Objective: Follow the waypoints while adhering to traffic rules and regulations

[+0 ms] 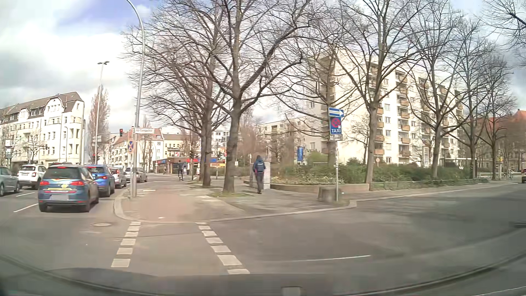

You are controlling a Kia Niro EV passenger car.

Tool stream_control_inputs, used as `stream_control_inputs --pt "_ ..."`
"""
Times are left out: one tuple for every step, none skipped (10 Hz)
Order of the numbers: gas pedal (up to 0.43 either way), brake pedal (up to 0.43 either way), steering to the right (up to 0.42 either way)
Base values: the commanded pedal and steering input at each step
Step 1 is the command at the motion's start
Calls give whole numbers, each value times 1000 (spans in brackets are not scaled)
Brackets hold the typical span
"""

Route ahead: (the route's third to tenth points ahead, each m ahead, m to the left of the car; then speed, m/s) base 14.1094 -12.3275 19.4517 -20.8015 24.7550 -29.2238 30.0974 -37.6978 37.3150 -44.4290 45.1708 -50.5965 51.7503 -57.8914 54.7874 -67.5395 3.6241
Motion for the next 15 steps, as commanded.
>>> stream_control_inputs --pt "169 0 463" --pt "177 0 465" --pt "189 0 465" --pt "197 0 458" --pt "197 0 444" --pt "197 0 430" --pt "197 0 428" --pt "197 0 426" --pt "197 0 427" --pt "197 0 426" --pt "197 0 426" --pt "197 0 423" --pt "197 0 415" --pt "197 0 409" --pt "197 0 394"
